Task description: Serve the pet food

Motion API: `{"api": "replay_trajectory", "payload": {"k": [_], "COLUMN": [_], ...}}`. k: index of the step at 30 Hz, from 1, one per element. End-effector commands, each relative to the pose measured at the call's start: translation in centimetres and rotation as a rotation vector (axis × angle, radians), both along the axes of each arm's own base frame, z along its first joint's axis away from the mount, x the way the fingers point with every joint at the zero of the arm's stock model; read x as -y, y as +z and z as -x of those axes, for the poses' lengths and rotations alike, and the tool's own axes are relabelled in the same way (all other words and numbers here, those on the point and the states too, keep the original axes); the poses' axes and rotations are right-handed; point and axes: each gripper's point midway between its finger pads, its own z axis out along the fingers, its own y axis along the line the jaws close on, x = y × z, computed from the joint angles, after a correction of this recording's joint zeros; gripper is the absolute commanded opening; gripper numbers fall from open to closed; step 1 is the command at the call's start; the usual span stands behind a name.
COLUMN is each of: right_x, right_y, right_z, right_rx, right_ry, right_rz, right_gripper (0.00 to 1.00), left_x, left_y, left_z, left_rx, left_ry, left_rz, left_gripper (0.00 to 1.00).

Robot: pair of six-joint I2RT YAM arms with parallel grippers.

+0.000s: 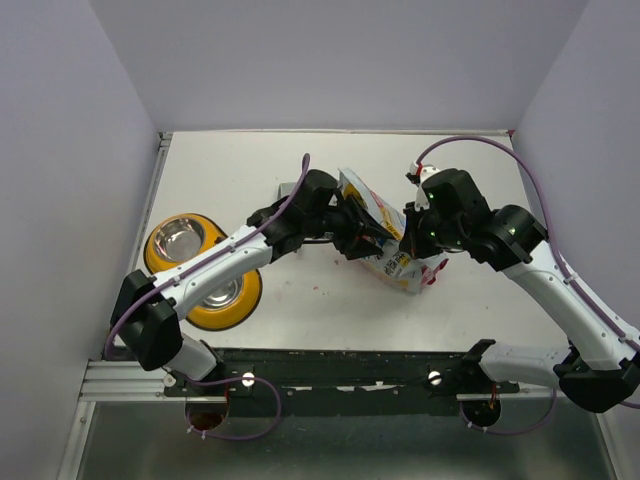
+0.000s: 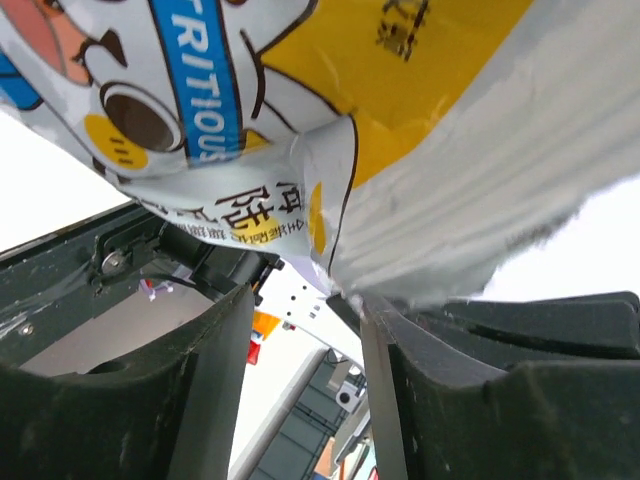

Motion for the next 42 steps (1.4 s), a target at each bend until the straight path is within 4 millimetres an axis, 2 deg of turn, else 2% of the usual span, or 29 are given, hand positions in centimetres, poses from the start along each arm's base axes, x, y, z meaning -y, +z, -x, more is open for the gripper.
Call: {"api": "replay_trajectory", "payload": {"k": [1, 10, 11, 13, 17, 26, 34, 40, 42], "right_x": [-1.2, -1.2, -1.2, -1.2, -1.2, -1.3, -1.4, -1.5, -1.5], "right_y": [1.4, 1.1, 1.2, 1.1, 1.0, 1.0, 0.8, 0.7, 0.7], "right_z": [-0.4, -0.3, -0.4, -0.3, -0.3, -0.3, -0.4, -0.4, -0.4], "right_rx": [0.037, 0.031, 0.033, 0.031, 0.029, 0.024, 0.024, 0.021, 0.022], "right_ry": [0.019, 0.024, 0.025, 0.025, 0.026, 0.028, 0.032, 0.035, 0.036], "right_rz": [-0.069, -0.066, -0.066, -0.064, -0.064, -0.065, -0.064, -0.063, -0.062], "right_gripper": [0.01, 0.01, 0.01, 0.00, 0.01, 0.01, 0.01, 0.01, 0.01], "left_x": [-1.4, -0.8, -0.7, -0.6, 0.1, 0.9, 0.5, 0.7, 0.5], "left_y": [1.2, 1.3, 1.1, 0.7, 0.4, 0.6, 2.1, 1.8, 1.8], "left_z": [0.7, 0.9, 1.0, 1.0, 1.1, 0.8, 1.1, 1.1, 1.3], "left_rx": [0.034, 0.028, 0.022, 0.005, -0.011, -0.004, 0.031, 0.014, 0.012], "left_ry": [0.017, 0.004, -0.001, 0.000, -0.020, -0.034, -0.038, -0.046, -0.045], "left_rz": [0.005, 0.021, 0.019, 0.011, 0.006, 0.006, 0.015, 0.013, 0.012], "left_gripper": [0.55, 0.55, 0.53, 0.40, 0.35, 0.39, 0.46, 0.45, 0.42]}}
